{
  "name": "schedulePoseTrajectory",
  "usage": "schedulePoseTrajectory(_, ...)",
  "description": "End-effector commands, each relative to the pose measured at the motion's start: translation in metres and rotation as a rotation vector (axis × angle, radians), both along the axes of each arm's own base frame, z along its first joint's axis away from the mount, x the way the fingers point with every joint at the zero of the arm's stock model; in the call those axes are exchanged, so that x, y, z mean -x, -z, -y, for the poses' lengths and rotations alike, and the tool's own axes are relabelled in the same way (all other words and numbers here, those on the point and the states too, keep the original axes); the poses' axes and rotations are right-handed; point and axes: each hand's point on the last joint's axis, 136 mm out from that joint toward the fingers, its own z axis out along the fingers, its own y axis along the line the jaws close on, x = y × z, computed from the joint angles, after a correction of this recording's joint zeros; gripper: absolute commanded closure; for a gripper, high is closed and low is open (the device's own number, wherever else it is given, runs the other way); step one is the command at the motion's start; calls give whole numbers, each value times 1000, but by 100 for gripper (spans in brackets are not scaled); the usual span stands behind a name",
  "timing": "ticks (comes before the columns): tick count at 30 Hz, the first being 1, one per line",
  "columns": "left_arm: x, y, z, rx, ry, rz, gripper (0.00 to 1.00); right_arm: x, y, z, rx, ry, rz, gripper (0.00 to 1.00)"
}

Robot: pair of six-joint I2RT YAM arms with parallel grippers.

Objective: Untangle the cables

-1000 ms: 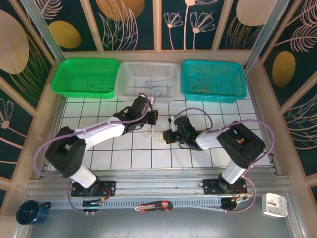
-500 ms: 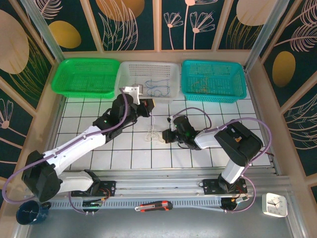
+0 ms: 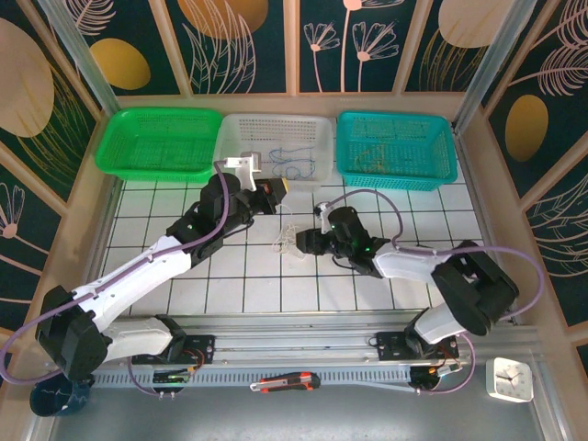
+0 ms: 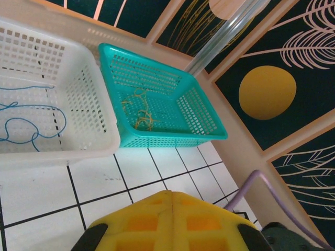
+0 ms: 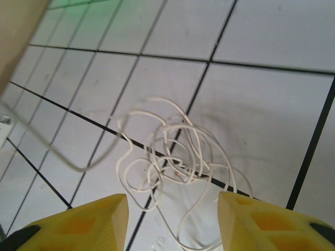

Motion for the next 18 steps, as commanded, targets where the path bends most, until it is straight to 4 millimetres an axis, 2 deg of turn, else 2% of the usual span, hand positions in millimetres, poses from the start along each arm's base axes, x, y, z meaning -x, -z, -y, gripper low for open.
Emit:
schedulePoseTrajectory(1, 3, -27, 6, 71, 30, 40, 100, -4, -25, 4, 2, 14, 61, 50)
schedulePoseTrajectory(6, 5, -32, 8, 88, 43, 40, 100, -10, -65, -3, -61, 14, 154, 42)
schedulePoseTrajectory(11, 5, -33, 11, 105, 52, 32, 100, -25, -97, -22, -124, 3, 235, 40)
schedulePoseTrajectory(13, 4, -49, 12, 129, 55, 54, 100, -32, -100, -32, -142, 0, 249, 39)
schedulePoseTrajectory(18, 7, -67, 12, 170, 66, 67, 100, -51, -88, -46, -180, 49, 265, 39)
